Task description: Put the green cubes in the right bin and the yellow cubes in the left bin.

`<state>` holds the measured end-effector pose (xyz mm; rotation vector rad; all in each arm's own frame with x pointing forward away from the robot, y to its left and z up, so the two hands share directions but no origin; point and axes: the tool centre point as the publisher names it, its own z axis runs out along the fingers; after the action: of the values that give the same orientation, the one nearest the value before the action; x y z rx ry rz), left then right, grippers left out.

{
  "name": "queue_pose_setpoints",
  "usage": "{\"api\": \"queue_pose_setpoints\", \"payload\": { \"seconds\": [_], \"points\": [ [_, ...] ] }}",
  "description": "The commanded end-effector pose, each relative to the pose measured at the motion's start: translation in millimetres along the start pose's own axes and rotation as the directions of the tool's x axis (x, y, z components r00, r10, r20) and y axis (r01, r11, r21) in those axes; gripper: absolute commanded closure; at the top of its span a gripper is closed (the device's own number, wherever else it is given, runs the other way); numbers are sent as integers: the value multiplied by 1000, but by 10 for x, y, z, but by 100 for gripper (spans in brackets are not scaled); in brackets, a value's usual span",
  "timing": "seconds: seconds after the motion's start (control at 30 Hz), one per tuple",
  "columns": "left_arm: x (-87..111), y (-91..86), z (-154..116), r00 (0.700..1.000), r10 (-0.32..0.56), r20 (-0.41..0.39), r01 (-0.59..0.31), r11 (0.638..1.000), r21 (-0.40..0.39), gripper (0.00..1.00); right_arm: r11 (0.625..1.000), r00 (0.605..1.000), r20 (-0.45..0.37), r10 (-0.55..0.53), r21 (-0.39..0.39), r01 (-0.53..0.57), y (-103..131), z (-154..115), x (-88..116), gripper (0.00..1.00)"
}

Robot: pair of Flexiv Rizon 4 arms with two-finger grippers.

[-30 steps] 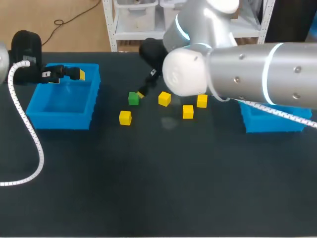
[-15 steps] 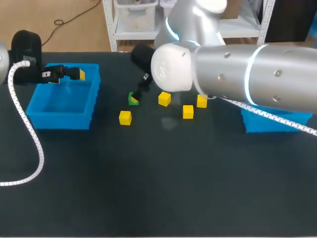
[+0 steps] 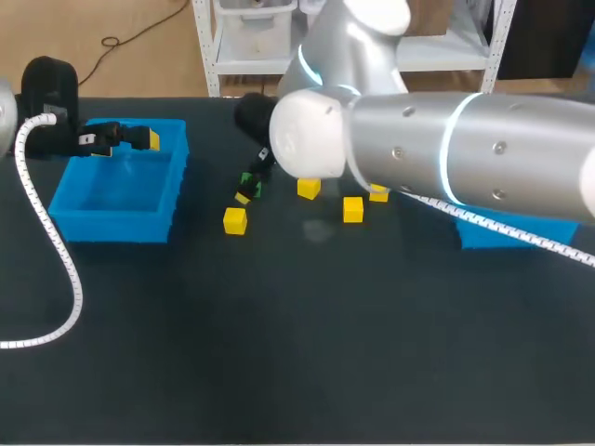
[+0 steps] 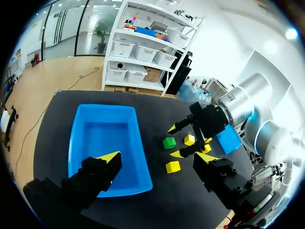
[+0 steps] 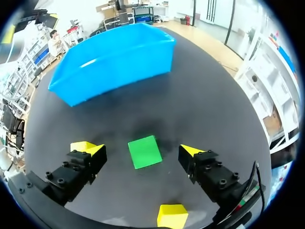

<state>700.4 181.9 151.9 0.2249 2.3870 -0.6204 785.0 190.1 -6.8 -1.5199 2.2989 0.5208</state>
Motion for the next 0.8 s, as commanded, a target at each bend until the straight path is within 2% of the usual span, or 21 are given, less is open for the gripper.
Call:
{"api": "queue_pose_setpoints", "payload": {
  "seconds": [0.03,0.2,0.23,0.27,0.33,0.37,0.8],
  "points": [
    [13,26,0,1000,2,6,-2,1000,11,0,1000,1000,-12,-13,-1,13,-41,58,-42,0],
    [13,26,0,1000,2,6,-2,1000,11,0,999,999,-18,-34,29,34,-15,103,-41,0],
    [13,26,0,1000,2,6,-2,1000,11,0,998,999,-15,-41,49,41,-13,111,-45,22],
    [13,26,0,1000,2,6,-2,1000,11,0,997,999,-11,-43,68,44,-10,119,-45,56],
    [13,26,0,1000,2,6,-2,1000,11,0,992,999,-6,-54,115,55,-6,125,-49,93],
    [13,26,0,1000,2,6,-2,1000,11,0,993,999,-3,-48,111,48,7,121,-49,100],
    [13,26,0,1000,2,6,-2,1000,11,0,988,998,46,-39,154,31,-24,-123,-27,100]
  ]
}}
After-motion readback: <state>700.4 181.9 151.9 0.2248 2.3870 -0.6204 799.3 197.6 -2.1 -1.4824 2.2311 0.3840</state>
